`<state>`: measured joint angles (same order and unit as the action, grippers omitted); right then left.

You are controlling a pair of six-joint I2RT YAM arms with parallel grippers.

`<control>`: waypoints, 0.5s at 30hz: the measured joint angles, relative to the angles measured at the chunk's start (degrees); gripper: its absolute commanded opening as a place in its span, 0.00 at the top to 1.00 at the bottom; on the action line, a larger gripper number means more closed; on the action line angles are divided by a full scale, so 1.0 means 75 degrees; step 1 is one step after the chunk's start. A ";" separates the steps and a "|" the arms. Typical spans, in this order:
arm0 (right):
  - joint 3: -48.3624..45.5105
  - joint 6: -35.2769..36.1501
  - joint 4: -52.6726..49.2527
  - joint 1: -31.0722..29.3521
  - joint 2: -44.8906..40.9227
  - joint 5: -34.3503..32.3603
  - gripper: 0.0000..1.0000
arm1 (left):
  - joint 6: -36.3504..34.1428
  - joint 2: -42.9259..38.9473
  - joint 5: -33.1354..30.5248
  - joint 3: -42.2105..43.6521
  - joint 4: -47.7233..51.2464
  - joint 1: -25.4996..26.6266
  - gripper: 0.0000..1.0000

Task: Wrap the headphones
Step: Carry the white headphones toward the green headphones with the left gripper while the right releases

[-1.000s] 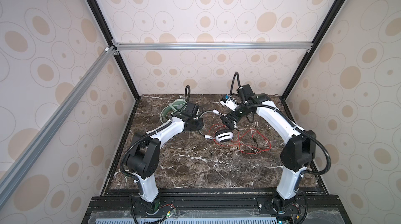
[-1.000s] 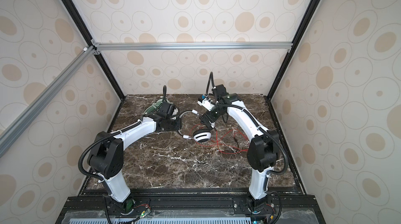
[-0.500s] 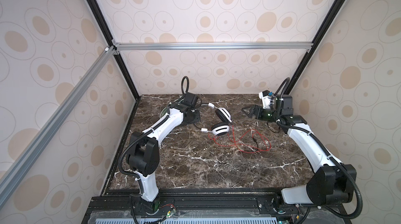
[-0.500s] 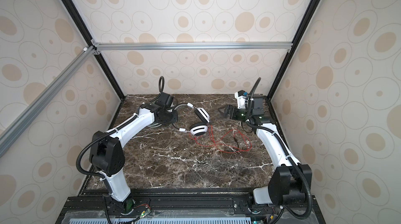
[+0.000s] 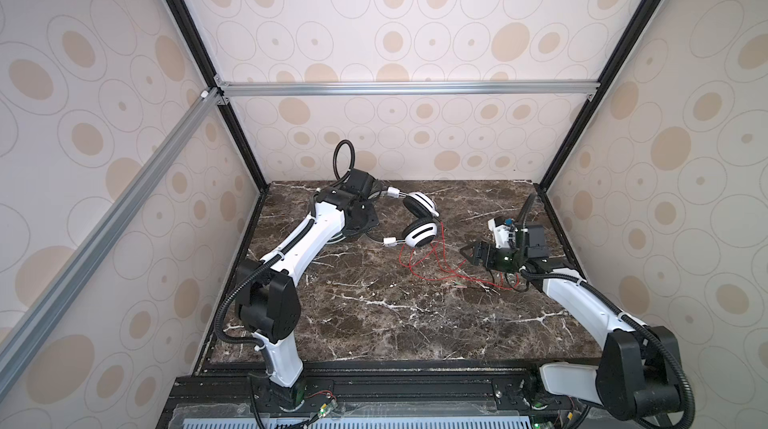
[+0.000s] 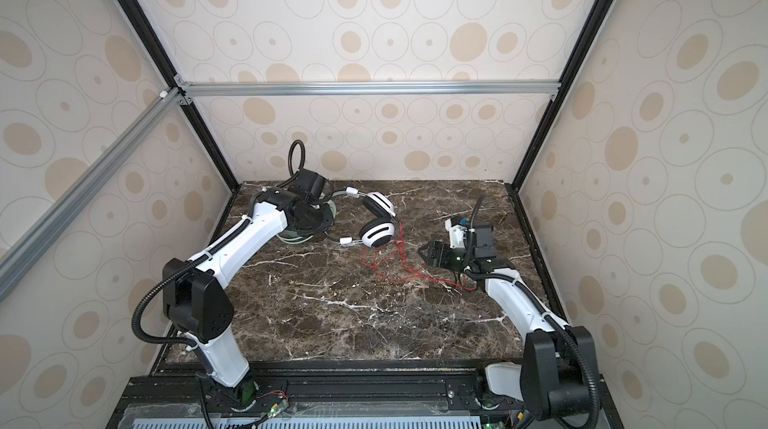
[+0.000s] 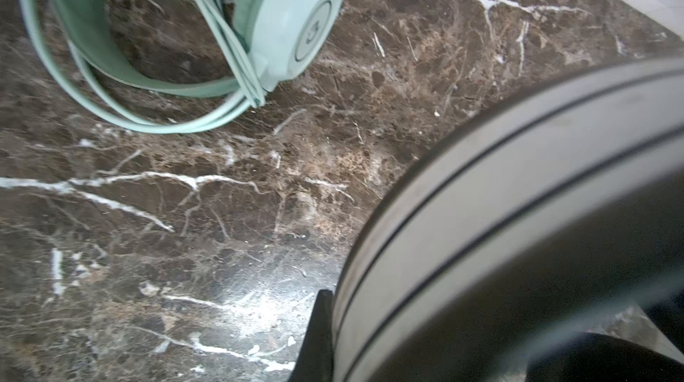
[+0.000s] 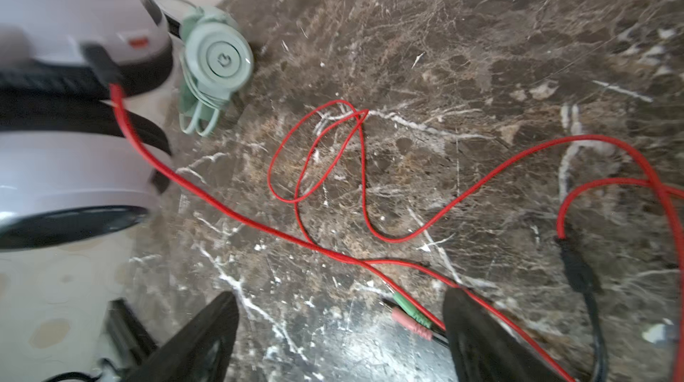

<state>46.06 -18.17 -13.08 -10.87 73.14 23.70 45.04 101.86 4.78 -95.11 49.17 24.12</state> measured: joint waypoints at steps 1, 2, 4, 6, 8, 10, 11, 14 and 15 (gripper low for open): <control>0.0105 0.0204 -0.0210 -0.0338 0.0012 -0.0396 0.17 | 0.0041 0.0000 0.0160 0.0015 0.0003 -0.0012 1.00; 0.0213 0.0379 -0.0402 -0.0627 0.0029 -0.0740 0.19 | 0.0085 0.0003 0.0265 0.0020 0.0015 -0.0017 1.00; 0.0452 0.0708 -0.0766 -0.1070 0.0128 -0.1416 0.19 | 0.0198 0.0006 0.0382 -0.0006 0.0154 -0.0035 1.00; 0.0580 0.0965 -0.0973 -0.1204 0.0210 -0.1918 0.20 | 0.0356 0.0020 0.0373 -0.0192 0.0478 -0.0122 1.00; 0.0586 0.1166 -0.1119 -0.1207 0.0201 -0.2259 0.20 | 0.0525 0.0032 0.0312 -0.0437 0.0775 -0.0286 1.00; 0.0519 0.1373 -0.1142 -0.1198 0.0102 -0.2524 0.20 | 0.0720 0.0003 0.0169 -0.0627 0.0947 -0.0478 1.00; 0.0469 0.1463 -0.1131 -0.1201 0.0029 -0.2600 0.20 | 0.0822 -0.0032 0.0102 -0.0647 0.0959 -0.0565 1.00; 0.0303 0.1807 -0.1035 -0.1198 -0.0256 -0.2672 0.20 | 0.1142 -0.0254 -0.0128 -0.0618 0.1035 -0.0807 1.00; 0.0265 0.1935 -0.0953 -0.1201 -0.0315 -0.2634 0.21 | 0.1239 -0.0364 -0.0201 -0.0568 0.1040 -0.0895 1.00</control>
<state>48.05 -3.66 -20.23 -19.88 70.78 3.95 54.33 99.13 3.27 -99.37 56.97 17.41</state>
